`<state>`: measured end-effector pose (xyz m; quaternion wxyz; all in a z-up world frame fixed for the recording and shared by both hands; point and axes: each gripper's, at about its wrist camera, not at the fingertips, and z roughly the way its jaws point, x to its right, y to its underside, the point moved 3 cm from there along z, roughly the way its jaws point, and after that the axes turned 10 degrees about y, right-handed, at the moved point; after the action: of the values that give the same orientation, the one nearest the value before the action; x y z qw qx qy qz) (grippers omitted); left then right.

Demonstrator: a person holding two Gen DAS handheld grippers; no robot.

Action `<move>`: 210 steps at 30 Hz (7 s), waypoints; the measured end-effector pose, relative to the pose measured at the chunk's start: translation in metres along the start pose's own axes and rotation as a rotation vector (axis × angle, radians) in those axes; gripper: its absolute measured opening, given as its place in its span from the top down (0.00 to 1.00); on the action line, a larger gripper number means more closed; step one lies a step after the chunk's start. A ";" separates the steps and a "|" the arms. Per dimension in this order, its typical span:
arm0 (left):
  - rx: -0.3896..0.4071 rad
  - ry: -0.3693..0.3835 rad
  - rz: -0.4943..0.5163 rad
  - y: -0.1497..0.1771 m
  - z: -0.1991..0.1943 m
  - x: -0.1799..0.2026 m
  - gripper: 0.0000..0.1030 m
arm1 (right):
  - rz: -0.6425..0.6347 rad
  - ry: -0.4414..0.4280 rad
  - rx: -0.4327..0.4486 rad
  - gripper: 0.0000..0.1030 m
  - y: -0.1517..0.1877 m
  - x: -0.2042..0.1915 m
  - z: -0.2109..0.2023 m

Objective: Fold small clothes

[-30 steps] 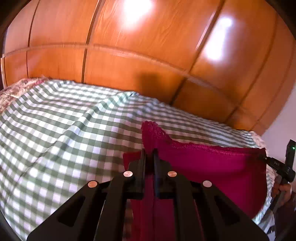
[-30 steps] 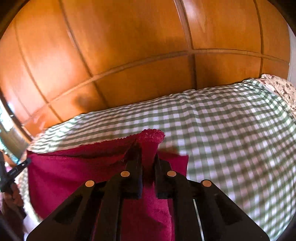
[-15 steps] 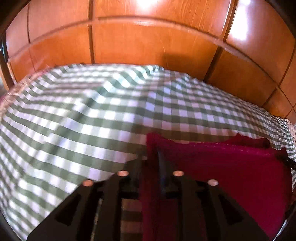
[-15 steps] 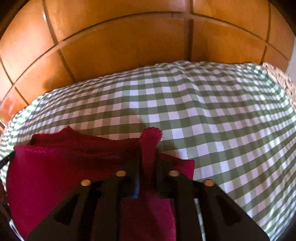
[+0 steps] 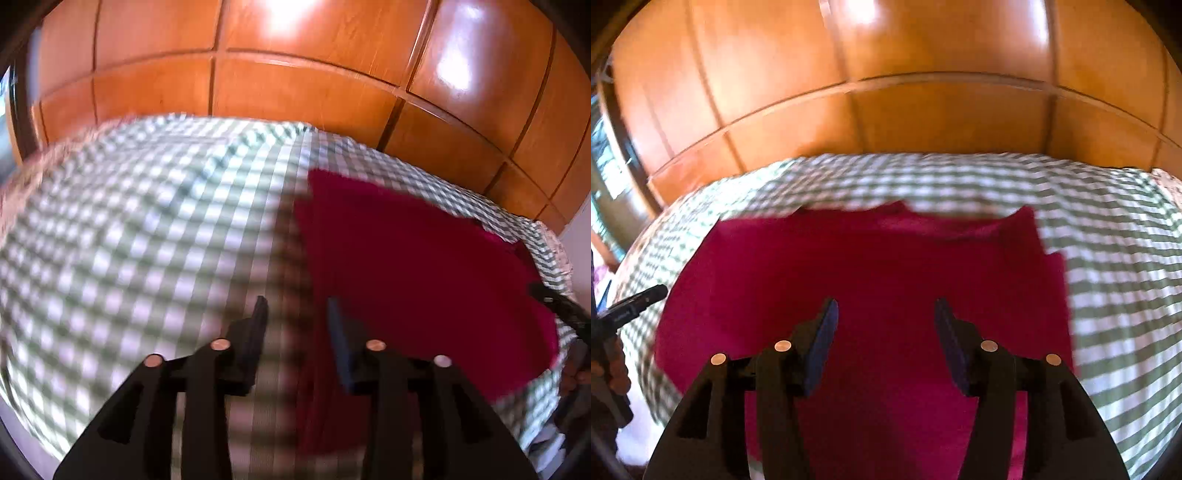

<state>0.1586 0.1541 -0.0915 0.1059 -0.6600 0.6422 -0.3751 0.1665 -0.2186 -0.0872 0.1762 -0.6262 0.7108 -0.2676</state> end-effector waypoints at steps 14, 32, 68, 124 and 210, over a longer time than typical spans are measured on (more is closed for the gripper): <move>-0.067 -0.007 0.031 0.057 -0.011 -0.008 0.61 | 0.025 0.009 0.053 0.45 0.025 -0.004 0.027; 0.035 -0.118 0.163 0.031 -0.037 0.045 0.49 | 0.159 0.119 0.067 0.39 0.039 0.065 -0.047; 0.035 -0.008 -0.061 -0.052 0.012 -0.003 0.41 | 0.307 0.155 0.023 0.47 -0.005 0.140 -0.020; -0.013 0.031 0.224 0.007 0.044 0.104 0.44 | 0.061 0.002 -0.030 0.55 0.030 0.020 -0.012; -0.051 0.092 0.010 0.020 0.036 0.095 0.74 | 0.528 -0.283 -0.063 0.70 0.050 0.114 -0.034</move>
<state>0.1559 0.0504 -0.0951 0.0611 -0.6414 0.6591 -0.3880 0.0895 -0.3218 -0.0804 0.3174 -0.4561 0.8253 -0.1003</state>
